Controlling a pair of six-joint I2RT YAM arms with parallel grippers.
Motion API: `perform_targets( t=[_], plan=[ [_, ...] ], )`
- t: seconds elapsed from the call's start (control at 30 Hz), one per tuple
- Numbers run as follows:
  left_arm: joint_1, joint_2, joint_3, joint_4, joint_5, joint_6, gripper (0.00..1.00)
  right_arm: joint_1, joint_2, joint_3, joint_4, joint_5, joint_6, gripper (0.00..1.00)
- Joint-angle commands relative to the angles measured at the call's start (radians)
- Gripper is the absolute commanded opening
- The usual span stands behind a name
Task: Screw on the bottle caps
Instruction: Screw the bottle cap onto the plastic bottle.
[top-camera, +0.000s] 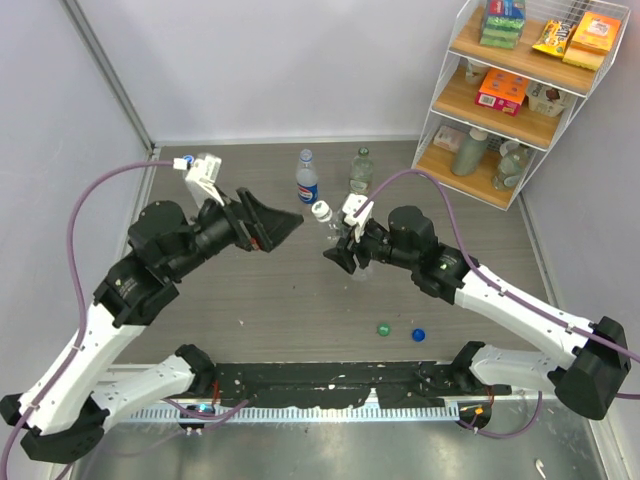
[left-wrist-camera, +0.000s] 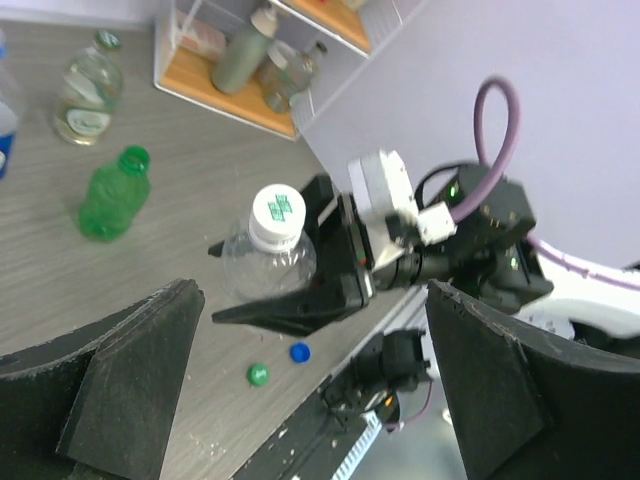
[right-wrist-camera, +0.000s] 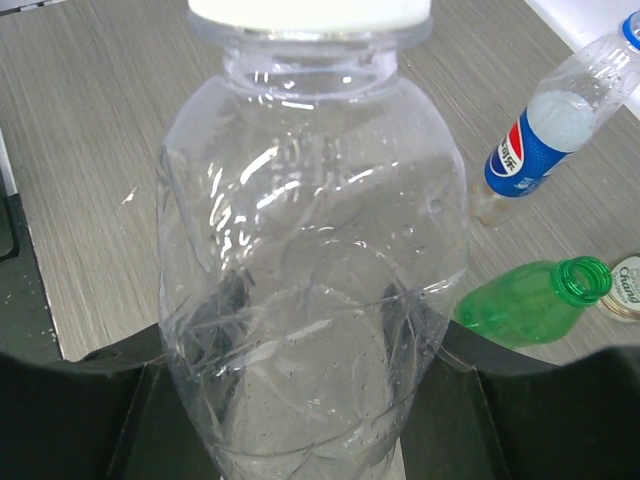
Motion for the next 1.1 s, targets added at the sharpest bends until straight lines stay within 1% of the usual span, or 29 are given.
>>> perform_targets(
  t=[0.0, 0.1, 0.17, 0.3, 0.33, 0.47, 0.57, 0.67, 0.77, 0.83, 1.07],
  plan=[
    [-0.002, 0.110, 0.152, -0.149, -0.121, -0.034, 0.96, 0.000, -0.008, -0.002, 0.069, 0.054, -0.034, 0.01],
    [-0.002, 0.191, 0.218, -0.219, -0.113, -0.038, 0.95, 0.000, -0.005, -0.022, 0.111, 0.078, -0.046, 0.01],
    [-0.002, 0.227, 0.234, -0.230, -0.110, -0.048, 0.93, 0.000, 0.007, -0.034, 0.157, 0.098, -0.048, 0.01],
    [-0.002, 0.250, 0.242, -0.235, -0.130, -0.072, 0.88, 0.003, 0.021, -0.097, 0.312, 0.123, -0.072, 0.01],
    [-0.003, 0.250, 0.240, -0.232, -0.163, -0.080, 0.88, 0.006, 0.021, -0.112, 0.372, 0.130, -0.081, 0.01],
    [-0.002, 0.245, 0.228, -0.189, -0.161, -0.104, 0.87, 0.007, 0.038, -0.154, 0.463, 0.163, -0.113, 0.01],
    [-0.002, 0.256, 0.232, -0.167, -0.165, -0.109, 0.87, 0.006, 0.048, -0.162, 0.483, 0.164, -0.117, 0.01],
    [-0.002, 0.286, 0.261, -0.181, -0.156, -0.097, 0.82, 0.007, 0.053, -0.168, 0.498, 0.163, -0.109, 0.01],
    [-0.002, 0.326, 0.301, -0.219, -0.154, -0.080, 0.80, 0.007, 0.048, -0.175, 0.509, 0.173, -0.106, 0.01],
    [-0.002, 0.345, 0.312, -0.221, -0.156, -0.075, 0.76, 0.007, 0.048, -0.175, 0.509, 0.150, -0.110, 0.01],
    [-0.002, 0.377, 0.334, -0.212, -0.144, -0.072, 0.76, 0.007, 0.074, -0.163, 0.463, 0.166, -0.127, 0.01]
  ],
)
